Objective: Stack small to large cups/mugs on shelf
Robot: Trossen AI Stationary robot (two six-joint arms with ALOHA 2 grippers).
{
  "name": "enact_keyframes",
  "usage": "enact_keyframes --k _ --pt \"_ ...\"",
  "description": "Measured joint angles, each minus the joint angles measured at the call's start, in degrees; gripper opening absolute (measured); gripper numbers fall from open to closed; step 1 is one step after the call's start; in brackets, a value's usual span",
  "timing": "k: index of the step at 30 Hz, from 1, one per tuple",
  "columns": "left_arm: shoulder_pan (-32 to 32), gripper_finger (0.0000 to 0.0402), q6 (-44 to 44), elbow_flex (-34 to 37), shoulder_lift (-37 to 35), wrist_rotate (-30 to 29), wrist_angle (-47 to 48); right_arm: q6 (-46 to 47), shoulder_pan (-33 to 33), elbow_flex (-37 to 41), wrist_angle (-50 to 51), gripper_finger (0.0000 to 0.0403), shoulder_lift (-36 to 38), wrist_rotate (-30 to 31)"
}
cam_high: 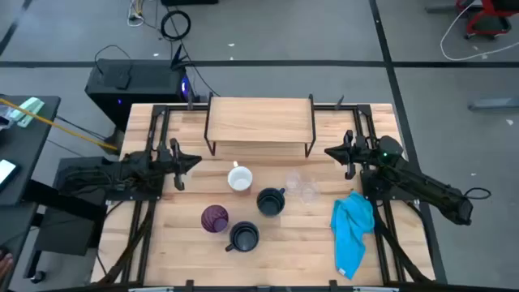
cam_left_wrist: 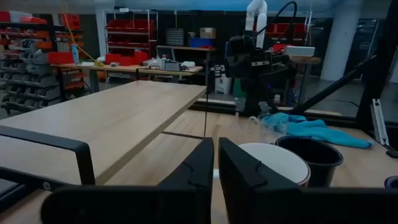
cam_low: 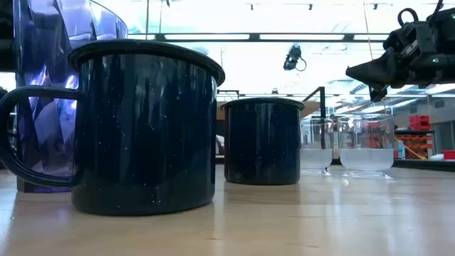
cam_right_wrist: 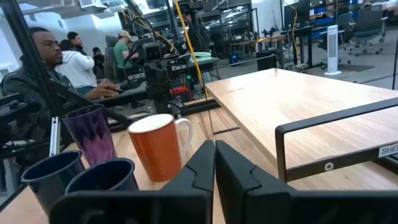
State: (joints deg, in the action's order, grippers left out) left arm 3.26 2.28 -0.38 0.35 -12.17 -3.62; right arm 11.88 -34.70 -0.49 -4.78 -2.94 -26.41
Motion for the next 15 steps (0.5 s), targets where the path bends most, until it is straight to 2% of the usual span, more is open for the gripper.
enact_keyframes --k 15 --pt "0.0 0.0026 0.0 0.0 0.0 0.0 0.0 0.0 0.0 0.0 0.0 0.0018 0.0 0.0"
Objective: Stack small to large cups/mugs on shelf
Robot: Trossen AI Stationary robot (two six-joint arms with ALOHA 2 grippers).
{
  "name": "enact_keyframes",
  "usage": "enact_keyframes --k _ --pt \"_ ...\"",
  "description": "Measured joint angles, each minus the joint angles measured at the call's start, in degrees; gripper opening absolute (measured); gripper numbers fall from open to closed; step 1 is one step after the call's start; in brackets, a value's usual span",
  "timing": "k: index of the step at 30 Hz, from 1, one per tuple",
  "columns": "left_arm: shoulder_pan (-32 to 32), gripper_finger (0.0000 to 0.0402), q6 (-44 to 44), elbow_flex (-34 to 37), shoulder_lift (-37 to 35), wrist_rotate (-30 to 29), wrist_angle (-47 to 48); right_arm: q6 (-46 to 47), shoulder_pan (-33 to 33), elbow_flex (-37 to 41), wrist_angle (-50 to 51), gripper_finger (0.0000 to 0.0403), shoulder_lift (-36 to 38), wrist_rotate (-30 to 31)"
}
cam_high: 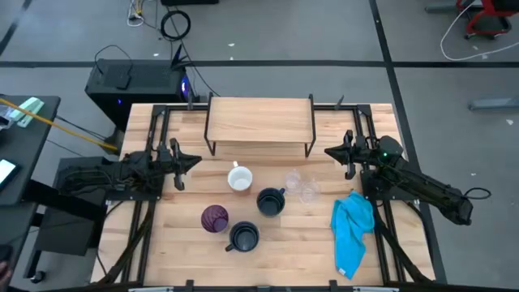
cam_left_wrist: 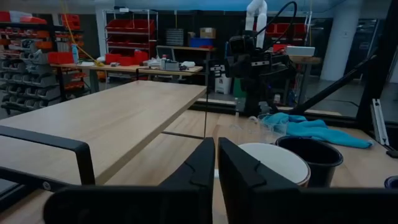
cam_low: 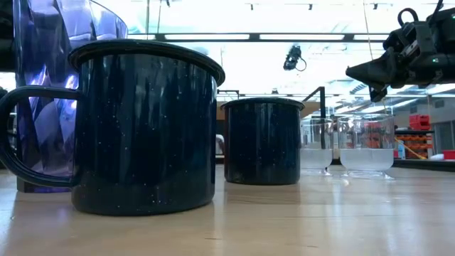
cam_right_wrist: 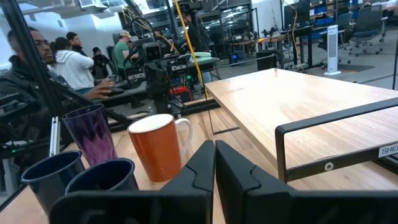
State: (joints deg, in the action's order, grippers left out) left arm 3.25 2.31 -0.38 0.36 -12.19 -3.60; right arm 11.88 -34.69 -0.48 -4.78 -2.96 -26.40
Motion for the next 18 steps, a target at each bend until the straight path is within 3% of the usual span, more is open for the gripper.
enact_keyframes --k 18 --pt "0.0 0.0024 0.0 0.0 0.0 0.0 0.0 0.0 0.0 0.0 0.0 0.0018 0.0 0.0"
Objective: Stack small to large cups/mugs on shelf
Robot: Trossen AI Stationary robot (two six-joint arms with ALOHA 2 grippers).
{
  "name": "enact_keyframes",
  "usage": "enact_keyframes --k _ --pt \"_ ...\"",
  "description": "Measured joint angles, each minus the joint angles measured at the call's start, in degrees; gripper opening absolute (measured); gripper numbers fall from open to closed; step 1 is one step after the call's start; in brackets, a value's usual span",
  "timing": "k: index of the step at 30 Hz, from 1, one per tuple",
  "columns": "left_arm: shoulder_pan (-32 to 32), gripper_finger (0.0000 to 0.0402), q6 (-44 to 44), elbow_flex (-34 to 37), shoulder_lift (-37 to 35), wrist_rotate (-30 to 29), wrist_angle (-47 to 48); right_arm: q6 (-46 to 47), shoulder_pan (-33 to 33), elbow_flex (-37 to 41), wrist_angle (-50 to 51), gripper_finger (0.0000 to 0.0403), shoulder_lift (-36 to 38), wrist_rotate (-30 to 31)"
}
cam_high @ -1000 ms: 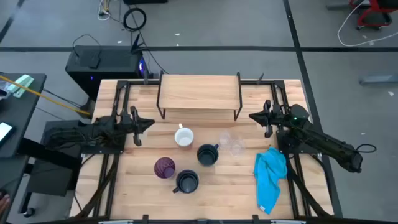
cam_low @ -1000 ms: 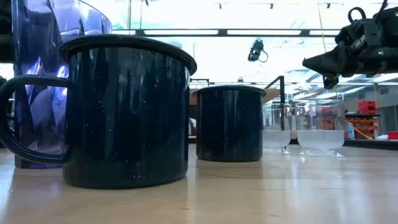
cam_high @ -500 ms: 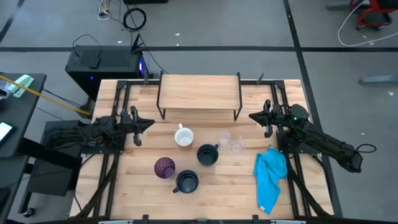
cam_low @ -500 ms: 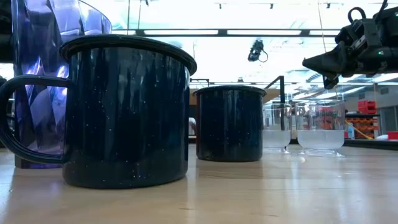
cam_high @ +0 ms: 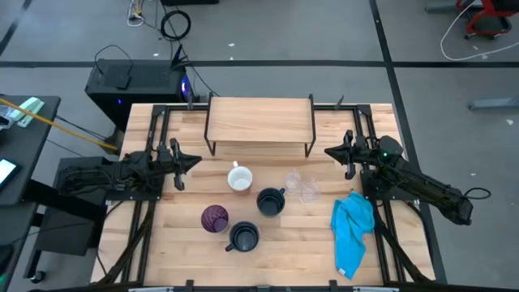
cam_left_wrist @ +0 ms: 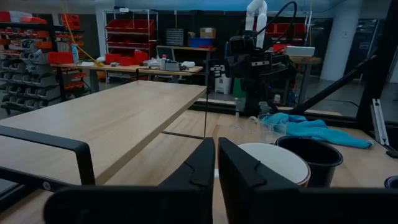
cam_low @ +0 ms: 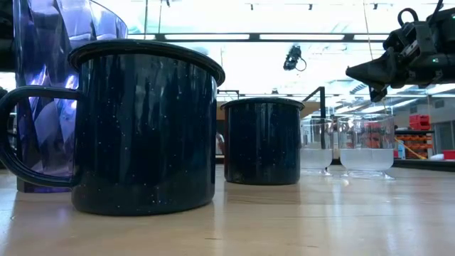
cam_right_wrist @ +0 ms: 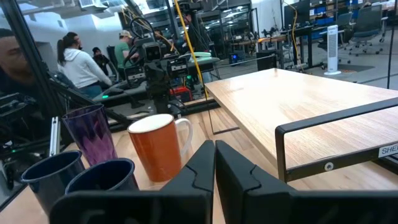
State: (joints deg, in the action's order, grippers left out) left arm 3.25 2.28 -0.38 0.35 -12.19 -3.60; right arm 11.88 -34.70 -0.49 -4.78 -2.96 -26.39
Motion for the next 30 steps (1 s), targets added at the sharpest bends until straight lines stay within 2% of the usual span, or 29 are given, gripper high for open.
enact_keyframes --k 14,30 --pt "0.0 0.0036 0.0 0.0 0.0 0.0 0.0 0.0 0.0 0.0 0.0 0.0018 0.0 0.0" --pt "0.0 0.0031 0.0 0.0 0.0 0.0 0.0 0.0 0.0 0.0 0.0 0.0018 0.0 0.0"
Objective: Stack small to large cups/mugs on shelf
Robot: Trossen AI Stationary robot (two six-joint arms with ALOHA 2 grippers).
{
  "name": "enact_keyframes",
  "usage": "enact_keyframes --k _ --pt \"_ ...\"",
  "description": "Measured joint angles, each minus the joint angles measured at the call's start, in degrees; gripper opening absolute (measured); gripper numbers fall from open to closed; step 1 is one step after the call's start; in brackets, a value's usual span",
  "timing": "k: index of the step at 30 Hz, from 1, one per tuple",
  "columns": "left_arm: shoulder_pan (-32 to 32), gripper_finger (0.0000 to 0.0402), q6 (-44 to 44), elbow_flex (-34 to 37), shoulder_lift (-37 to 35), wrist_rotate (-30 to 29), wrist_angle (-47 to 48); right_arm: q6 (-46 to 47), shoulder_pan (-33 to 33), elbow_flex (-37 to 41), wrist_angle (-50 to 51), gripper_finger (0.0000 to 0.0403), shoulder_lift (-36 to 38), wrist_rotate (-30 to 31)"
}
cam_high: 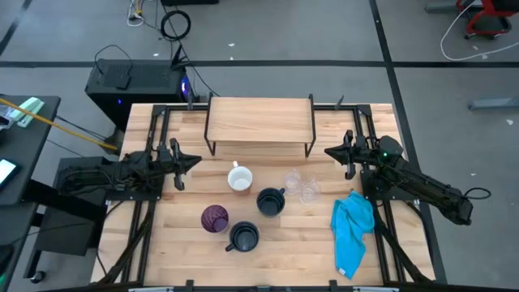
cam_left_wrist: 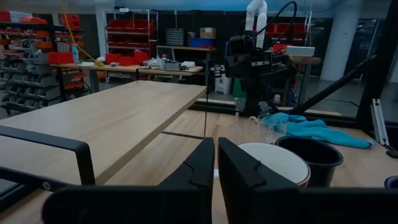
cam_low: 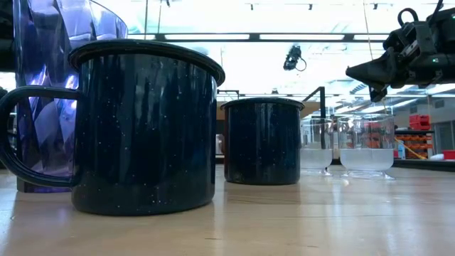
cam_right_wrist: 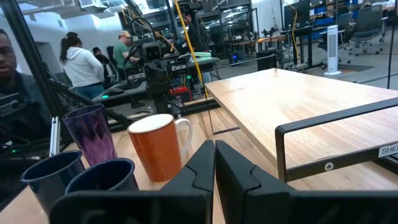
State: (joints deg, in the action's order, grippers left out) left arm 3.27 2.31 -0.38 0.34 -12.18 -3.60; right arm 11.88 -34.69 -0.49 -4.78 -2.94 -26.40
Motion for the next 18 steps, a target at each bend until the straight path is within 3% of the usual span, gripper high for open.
enact_keyframes --k 18 --pt "0.0 0.0023 0.0 0.0 0.0 0.0 0.0 0.0 0.0 0.0 0.0 0.0018 0.0 0.0"
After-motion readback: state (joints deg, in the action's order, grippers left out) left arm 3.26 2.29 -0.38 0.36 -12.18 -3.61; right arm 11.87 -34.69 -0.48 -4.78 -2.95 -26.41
